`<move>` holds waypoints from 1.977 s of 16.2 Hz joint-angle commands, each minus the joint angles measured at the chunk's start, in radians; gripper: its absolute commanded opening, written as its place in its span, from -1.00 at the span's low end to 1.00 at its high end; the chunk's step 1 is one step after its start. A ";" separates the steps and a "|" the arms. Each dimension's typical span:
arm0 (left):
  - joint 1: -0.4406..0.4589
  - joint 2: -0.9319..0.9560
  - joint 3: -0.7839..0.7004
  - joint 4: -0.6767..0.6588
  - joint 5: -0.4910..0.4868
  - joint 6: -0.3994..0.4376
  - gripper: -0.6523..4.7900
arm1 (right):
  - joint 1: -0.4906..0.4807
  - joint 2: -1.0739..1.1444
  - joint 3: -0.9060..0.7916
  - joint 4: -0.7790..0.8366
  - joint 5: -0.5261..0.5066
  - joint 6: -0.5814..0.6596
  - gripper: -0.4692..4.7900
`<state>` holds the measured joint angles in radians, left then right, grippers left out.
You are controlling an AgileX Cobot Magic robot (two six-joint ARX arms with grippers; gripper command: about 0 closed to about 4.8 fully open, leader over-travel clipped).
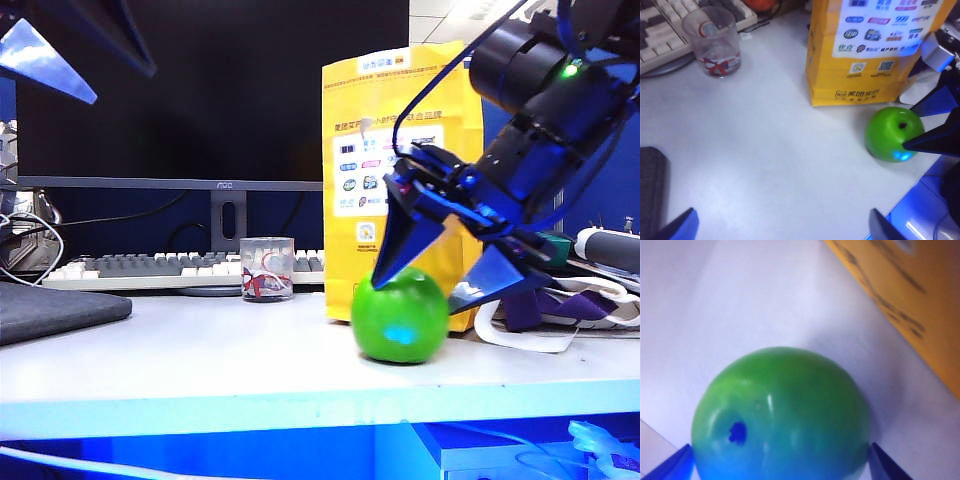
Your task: Pick up the green apple and throw it into the yellow paper bag.
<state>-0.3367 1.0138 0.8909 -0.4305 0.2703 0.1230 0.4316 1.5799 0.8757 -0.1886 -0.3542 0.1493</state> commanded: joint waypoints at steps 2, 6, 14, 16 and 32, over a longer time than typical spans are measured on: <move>0.000 -0.001 0.007 0.013 0.007 0.000 0.93 | 0.009 0.012 -0.002 0.005 -0.004 0.004 0.67; 0.000 0.000 0.007 0.014 0.007 0.000 0.93 | 0.009 0.012 -0.001 0.018 -0.005 0.004 -0.20; 0.000 0.023 0.007 0.028 0.003 0.000 0.93 | 0.041 -0.161 0.078 0.004 -0.178 0.026 -0.39; 0.000 0.029 0.007 0.029 0.004 0.000 0.93 | 0.045 -0.232 0.122 -0.005 -0.183 0.026 -0.39; 0.000 0.036 0.007 0.229 0.004 -0.062 0.93 | 0.044 -0.182 0.527 -0.031 0.347 -0.447 -0.40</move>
<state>-0.3370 1.0504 0.8909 -0.2146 0.2699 0.0666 0.4747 1.3941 1.3941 -0.2836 -0.0212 -0.2790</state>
